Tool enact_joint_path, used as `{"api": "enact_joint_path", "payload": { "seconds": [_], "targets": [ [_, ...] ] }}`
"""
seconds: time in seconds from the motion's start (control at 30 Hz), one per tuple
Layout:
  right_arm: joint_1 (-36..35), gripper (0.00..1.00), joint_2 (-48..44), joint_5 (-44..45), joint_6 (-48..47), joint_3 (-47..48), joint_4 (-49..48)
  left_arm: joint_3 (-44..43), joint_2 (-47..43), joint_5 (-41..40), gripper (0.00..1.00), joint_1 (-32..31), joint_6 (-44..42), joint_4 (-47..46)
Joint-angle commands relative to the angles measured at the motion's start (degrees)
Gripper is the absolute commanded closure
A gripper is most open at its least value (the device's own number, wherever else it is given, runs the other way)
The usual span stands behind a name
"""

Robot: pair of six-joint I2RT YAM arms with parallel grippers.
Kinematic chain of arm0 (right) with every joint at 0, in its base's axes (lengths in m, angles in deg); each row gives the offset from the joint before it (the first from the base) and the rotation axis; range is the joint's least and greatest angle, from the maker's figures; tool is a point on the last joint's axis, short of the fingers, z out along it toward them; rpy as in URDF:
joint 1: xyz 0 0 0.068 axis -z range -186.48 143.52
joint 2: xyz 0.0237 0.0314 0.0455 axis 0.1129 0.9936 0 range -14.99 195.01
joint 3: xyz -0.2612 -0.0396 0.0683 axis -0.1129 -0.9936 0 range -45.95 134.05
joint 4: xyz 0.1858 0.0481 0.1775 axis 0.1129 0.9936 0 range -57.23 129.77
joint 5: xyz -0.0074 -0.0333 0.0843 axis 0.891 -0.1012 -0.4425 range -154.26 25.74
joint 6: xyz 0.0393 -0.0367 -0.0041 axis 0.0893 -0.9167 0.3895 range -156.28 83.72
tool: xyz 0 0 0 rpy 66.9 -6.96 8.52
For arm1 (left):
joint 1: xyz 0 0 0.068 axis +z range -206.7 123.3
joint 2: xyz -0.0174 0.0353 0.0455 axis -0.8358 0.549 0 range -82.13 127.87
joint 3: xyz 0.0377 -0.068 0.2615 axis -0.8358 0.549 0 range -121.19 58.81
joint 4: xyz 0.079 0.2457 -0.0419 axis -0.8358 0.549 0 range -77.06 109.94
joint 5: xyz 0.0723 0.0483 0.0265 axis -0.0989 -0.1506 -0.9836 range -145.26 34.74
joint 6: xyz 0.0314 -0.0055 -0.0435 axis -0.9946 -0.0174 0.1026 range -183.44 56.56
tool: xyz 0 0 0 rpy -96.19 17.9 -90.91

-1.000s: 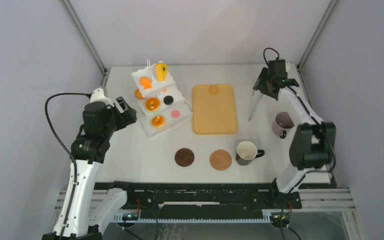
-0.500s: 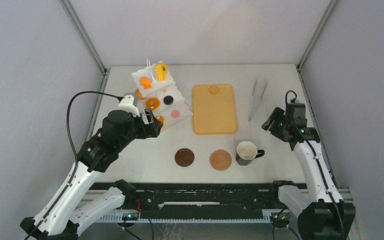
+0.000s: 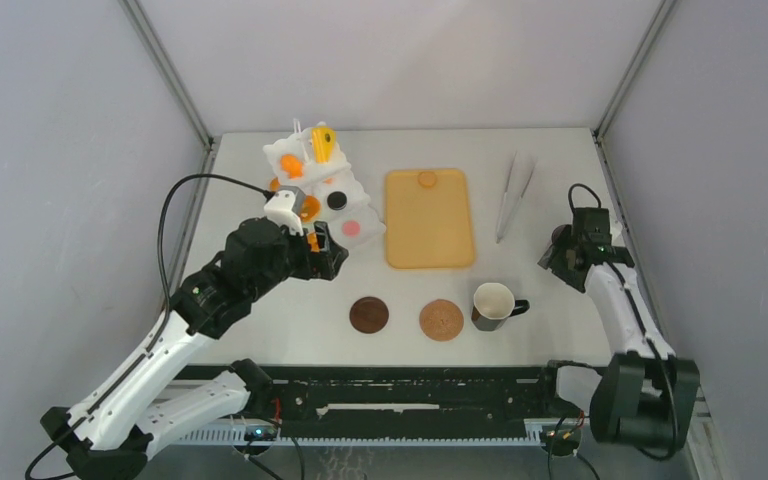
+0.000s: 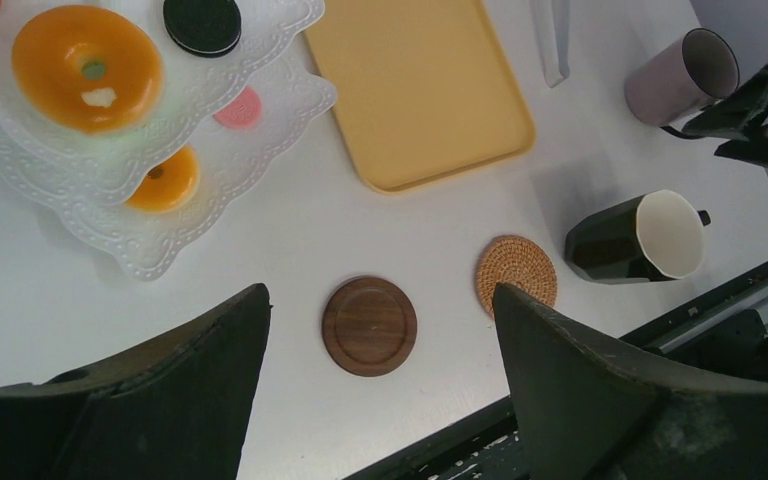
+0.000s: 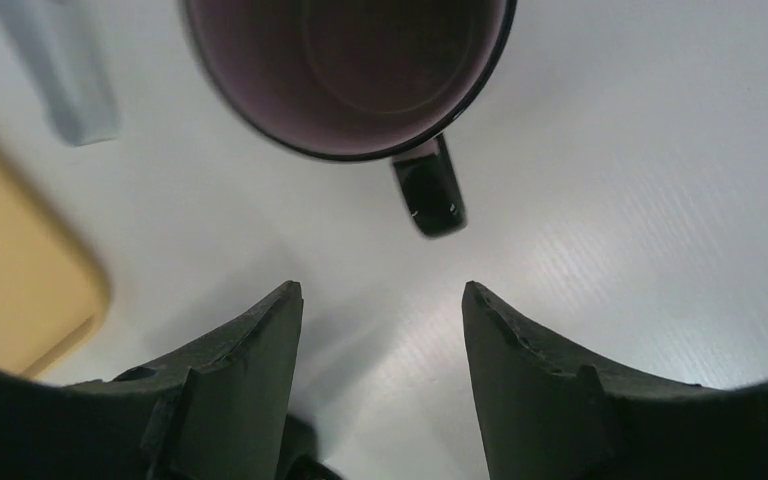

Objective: Serve the afternoon tea

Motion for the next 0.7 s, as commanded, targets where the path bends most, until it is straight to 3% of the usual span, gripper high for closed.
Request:
{"api": "enact_joint_path", "payload": {
  "seconds": [0.0, 0.33, 0.47, 0.67],
  "targets": [
    [1.2, 0.33, 5.2, 2.6, -3.1, 0.8, -5.1, -2.0, 0.1, -1.2, 0.14, -0.3, -1.7, -3.2],
    [3.6, 0.36, 12.6, 2.3, -8.1, 0.7, -13.2, -3.2, 3.0, -0.4, 0.13, -0.2, -2.7, -3.0],
    [10.8, 0.52, 14.6, -8.1, -9.9, 1.3, -15.5, -3.5, 3.8, 0.5, 0.13, -0.3, -2.8, -2.8],
    [12.1, 0.72, 13.5, -11.4, -10.6, 1.6, -16.1, -2.8, 4.0, -0.1, 0.13, -0.2, -2.8, -2.8]
  ]
}}
